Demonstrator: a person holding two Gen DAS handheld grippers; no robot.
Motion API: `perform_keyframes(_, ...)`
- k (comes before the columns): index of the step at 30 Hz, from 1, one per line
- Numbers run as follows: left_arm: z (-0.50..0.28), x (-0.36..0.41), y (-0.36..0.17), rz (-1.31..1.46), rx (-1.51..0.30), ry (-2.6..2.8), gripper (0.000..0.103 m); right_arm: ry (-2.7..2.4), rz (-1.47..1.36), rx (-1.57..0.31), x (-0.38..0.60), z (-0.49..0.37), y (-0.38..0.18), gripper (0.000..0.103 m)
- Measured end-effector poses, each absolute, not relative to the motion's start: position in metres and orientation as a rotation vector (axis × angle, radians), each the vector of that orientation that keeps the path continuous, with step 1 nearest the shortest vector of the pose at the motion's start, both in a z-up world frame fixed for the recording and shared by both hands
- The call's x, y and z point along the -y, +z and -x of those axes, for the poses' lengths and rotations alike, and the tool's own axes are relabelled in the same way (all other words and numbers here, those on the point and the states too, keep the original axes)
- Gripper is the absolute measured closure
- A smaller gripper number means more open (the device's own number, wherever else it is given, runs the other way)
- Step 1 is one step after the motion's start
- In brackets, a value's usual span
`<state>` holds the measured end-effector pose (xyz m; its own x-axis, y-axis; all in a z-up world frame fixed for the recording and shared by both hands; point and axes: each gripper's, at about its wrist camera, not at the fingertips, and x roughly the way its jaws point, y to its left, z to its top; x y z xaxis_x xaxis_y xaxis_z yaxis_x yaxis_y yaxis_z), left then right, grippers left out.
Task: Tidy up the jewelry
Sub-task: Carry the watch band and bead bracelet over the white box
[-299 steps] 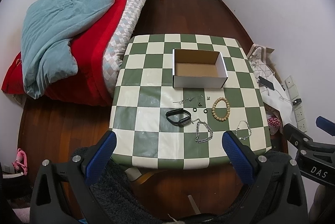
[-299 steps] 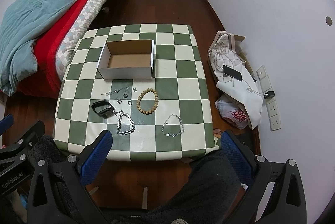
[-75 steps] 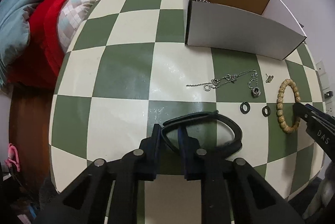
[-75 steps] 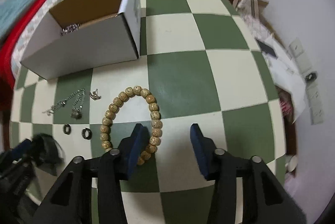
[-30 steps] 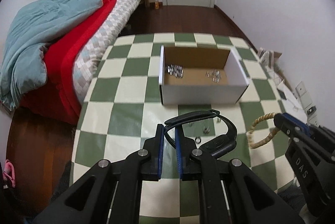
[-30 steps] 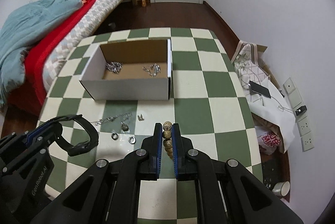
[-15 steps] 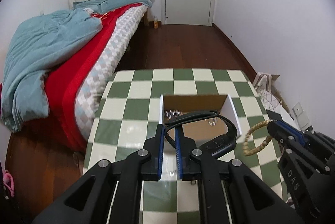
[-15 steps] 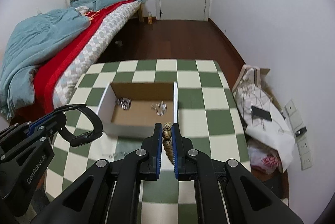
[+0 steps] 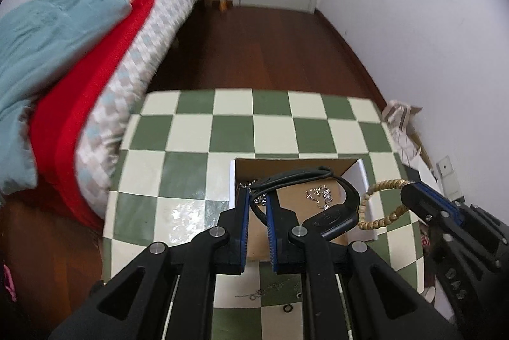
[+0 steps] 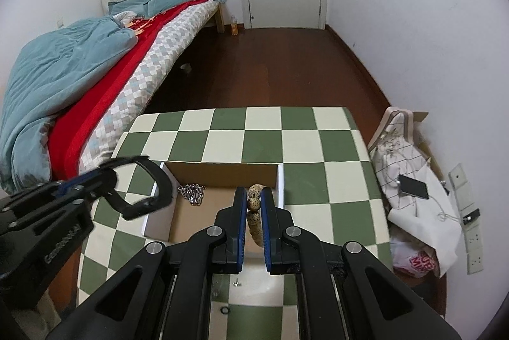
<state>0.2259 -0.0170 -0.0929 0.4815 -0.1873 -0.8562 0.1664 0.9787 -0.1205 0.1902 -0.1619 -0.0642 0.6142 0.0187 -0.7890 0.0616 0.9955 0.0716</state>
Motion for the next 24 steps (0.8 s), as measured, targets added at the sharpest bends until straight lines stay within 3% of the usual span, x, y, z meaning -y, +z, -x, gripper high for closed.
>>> perform_keyframes(12,-0.261,0.019,-0.156,0.009,-1.239,-0.244,0.095,0.095,-0.322,-1.096,0.183,-0.242,-0.121,0.094)
perform_keyframes(24,-0.272,0.022,-0.158,-0.005,-1.243,-0.216,0.088,0.105,-0.354,-1.238,0.181,-0.261,-0.15,0.093)
